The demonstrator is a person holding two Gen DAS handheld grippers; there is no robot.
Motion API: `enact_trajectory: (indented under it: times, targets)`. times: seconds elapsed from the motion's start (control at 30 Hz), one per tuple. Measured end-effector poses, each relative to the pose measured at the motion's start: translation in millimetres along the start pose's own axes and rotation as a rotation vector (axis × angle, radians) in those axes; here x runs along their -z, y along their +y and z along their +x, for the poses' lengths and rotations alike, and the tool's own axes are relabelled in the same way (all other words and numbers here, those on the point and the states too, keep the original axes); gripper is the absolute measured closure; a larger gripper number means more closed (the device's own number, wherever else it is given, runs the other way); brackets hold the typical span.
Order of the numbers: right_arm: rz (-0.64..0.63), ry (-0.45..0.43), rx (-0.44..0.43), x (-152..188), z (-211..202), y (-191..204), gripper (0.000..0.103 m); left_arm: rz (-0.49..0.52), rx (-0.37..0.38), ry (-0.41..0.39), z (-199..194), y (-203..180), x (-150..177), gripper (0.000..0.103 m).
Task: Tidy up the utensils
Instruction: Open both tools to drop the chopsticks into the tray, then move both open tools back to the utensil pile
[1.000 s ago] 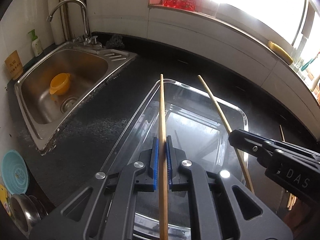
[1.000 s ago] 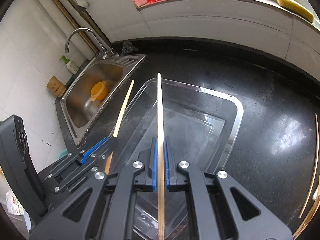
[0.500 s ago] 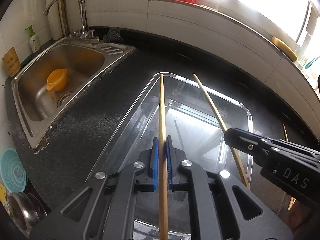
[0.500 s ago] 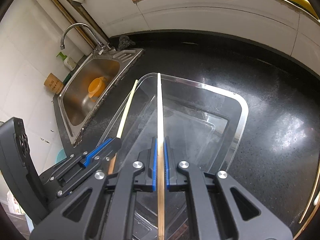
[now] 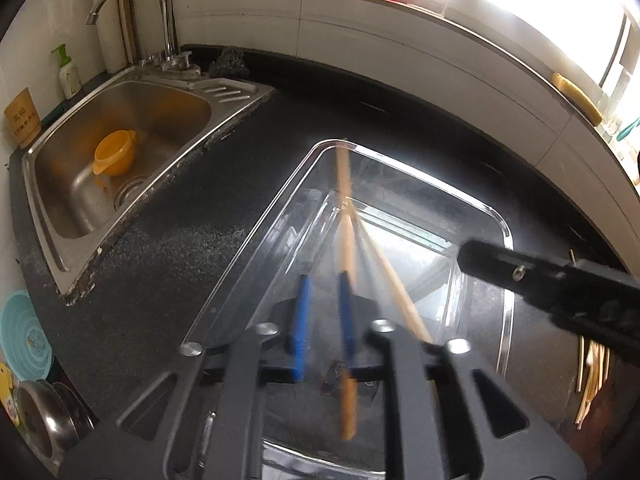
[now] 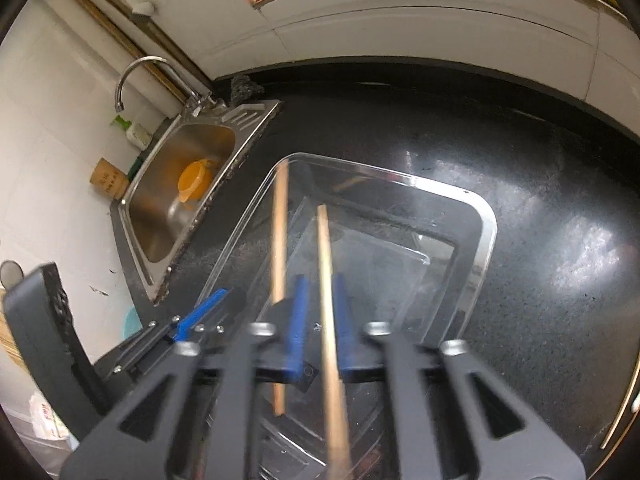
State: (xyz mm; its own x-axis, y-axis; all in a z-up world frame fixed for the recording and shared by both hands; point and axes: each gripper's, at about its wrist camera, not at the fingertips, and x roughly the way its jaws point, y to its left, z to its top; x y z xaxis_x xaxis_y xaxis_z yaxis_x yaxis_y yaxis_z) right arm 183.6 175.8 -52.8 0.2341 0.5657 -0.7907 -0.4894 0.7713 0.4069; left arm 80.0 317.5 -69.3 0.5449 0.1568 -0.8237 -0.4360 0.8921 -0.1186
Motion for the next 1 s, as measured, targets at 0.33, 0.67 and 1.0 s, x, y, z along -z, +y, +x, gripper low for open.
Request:
enact_trajectory:
  times: [0.33,0.67,1.0]
  targets:
    - [-0.030,-0.145,0.032,11,-72,-14,0.023,0.012,-0.016,-0.110,-47,10,13,0.010]
    - [0.011,-0.316,0.236,94,-193,-82,0.022,0.099,0.103,-0.189,-103,-46,40,0.006]
    - [0.157,-0.391,0.494,193,-284,-178,0.022,0.332,0.266,-0.128,-99,-192,102,0.006]
